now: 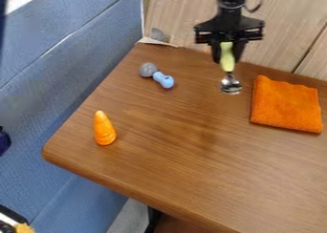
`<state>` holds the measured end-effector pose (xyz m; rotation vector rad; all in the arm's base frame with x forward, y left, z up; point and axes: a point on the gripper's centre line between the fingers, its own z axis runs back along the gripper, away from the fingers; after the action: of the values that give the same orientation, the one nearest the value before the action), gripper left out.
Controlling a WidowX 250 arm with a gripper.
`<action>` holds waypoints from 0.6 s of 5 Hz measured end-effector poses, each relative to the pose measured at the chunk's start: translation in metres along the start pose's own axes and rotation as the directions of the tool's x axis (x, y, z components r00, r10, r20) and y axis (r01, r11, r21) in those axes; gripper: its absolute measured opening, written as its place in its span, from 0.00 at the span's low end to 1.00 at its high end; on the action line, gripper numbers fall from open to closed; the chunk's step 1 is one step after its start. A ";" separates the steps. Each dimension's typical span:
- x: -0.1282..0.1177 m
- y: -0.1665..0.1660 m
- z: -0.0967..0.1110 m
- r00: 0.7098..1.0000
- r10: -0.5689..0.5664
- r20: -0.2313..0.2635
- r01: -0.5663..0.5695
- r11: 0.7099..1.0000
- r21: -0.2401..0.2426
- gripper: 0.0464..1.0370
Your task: Move the light green handle of a spoon to the right side of the table near the table edge
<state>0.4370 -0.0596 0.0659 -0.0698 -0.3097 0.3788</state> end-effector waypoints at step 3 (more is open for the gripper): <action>-0.095 -0.049 -0.010 0.961 -0.270 -0.060 0.262 0.958 -0.118 0.35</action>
<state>0.3737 -0.1406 0.0359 -0.1476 -0.2602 0.0907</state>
